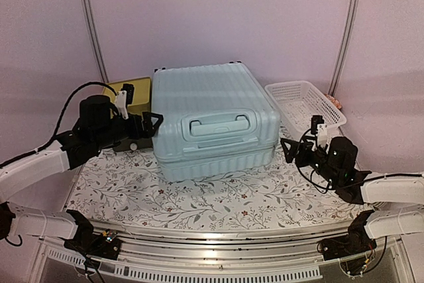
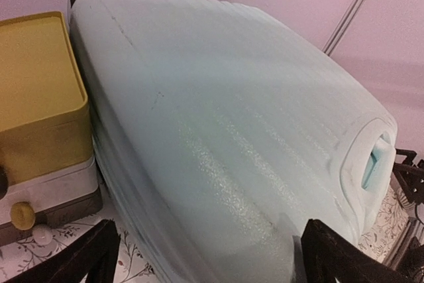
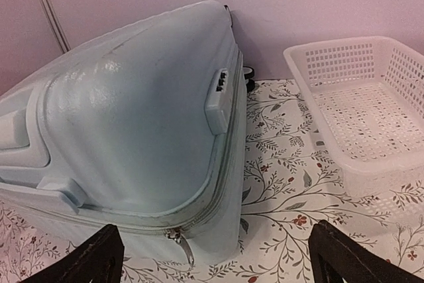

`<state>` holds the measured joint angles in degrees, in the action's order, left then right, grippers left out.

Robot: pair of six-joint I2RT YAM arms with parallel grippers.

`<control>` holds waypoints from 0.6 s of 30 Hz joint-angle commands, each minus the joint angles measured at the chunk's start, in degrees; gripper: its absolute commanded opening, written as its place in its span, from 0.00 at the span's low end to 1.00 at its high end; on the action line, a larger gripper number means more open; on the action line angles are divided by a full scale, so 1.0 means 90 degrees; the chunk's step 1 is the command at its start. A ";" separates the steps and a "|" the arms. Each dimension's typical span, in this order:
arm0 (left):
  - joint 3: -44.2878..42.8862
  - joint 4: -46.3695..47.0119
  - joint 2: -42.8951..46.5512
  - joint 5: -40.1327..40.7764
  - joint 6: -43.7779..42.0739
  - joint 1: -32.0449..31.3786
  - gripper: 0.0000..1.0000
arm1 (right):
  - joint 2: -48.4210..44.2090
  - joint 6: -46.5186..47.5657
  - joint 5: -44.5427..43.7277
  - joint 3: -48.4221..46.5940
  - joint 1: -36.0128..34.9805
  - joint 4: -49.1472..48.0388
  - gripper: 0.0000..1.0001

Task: Open, take out, and arrange the luggage
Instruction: Adjust the luggage at the center of the board.

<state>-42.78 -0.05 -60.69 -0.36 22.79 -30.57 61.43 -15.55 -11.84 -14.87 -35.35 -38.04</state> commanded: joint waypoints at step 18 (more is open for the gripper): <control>-0.0350 -0.0306 -0.0683 -0.0727 0.0056 0.0058 0.98 | 0.1387 0.0110 0.1335 -0.4108 0.0167 0.4333 0.99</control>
<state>-45.43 -0.10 -64.97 -5.13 23.42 -30.46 72.53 -15.57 -3.22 -49.95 -34.72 -2.68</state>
